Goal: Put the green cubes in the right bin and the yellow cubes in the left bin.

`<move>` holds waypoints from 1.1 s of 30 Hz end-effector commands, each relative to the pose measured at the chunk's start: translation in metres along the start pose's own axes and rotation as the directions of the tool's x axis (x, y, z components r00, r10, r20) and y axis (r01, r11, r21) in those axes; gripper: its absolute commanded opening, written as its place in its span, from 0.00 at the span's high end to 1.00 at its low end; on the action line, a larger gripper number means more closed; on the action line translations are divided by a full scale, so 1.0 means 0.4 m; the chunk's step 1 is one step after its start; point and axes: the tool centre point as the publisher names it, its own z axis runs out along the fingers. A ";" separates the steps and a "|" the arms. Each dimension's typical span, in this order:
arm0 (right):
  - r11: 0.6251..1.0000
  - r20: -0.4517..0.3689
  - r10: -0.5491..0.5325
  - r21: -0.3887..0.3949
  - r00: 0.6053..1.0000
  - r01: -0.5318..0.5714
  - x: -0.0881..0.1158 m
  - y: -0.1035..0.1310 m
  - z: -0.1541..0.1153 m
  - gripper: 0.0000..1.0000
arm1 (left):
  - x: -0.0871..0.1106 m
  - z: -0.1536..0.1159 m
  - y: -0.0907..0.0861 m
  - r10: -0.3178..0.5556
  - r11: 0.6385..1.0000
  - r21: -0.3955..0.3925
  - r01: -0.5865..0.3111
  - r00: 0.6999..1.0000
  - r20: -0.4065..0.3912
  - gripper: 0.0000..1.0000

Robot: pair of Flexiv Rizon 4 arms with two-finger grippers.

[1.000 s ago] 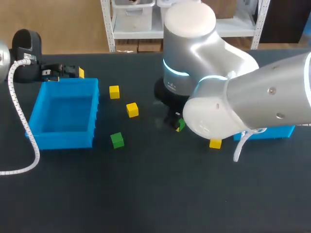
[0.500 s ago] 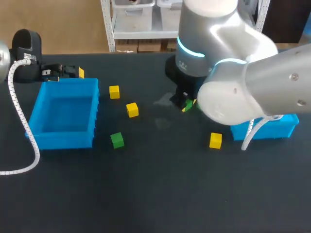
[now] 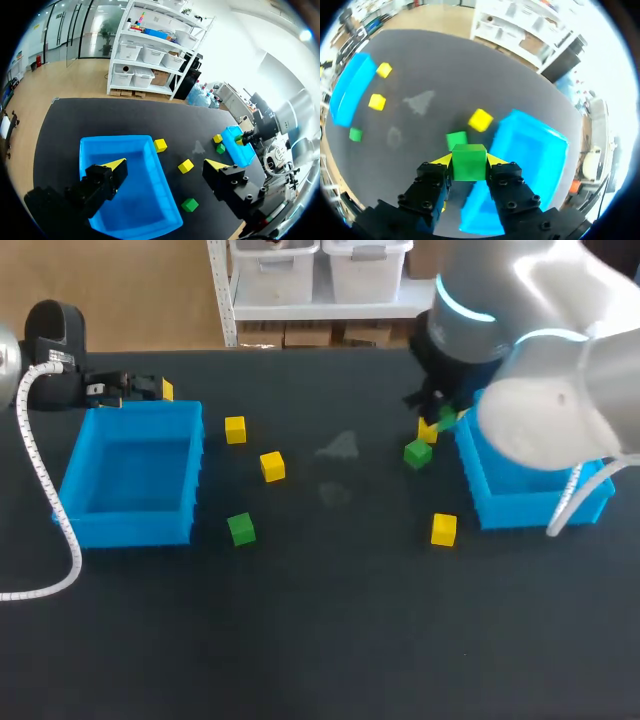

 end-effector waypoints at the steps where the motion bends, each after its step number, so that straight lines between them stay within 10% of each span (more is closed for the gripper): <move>1: 0.999 0.069 0.041 0.008 0.997 -0.042 0.030 -0.054 -0.023 1.00 | 0.004 -0.001 0.006 0.002 1.000 0.012 -0.002 1.000 0.007 0.00; 23: 0.961 0.037 0.271 0.037 0.962 -0.272 0.143 -0.236 0.024 1.00 | 0.004 -0.001 0.006 0.002 1.000 0.012 -0.002 1.000 0.007 0.00; 27: 0.969 0.031 0.243 0.028 0.969 -0.244 0.136 -0.225 0.021 0.55 | 0.004 -0.001 0.006 0.002 1.000 0.012 -0.002 1.000 0.007 0.00; 29: 0.973 0.042 0.228 0.031 0.973 -0.230 0.125 -0.216 0.012 0.00 | 0.004 -0.001 0.006 0.002 1.000 0.012 -0.002 1.000 0.007 0.00; 33: 0.982 0.036 0.187 0.032 0.982 -0.188 0.102 -0.188 -0.001 0.00 | 0.004 -0.001 0.006 0.002 1.000 0.012 -0.002 1.000 0.007 0.00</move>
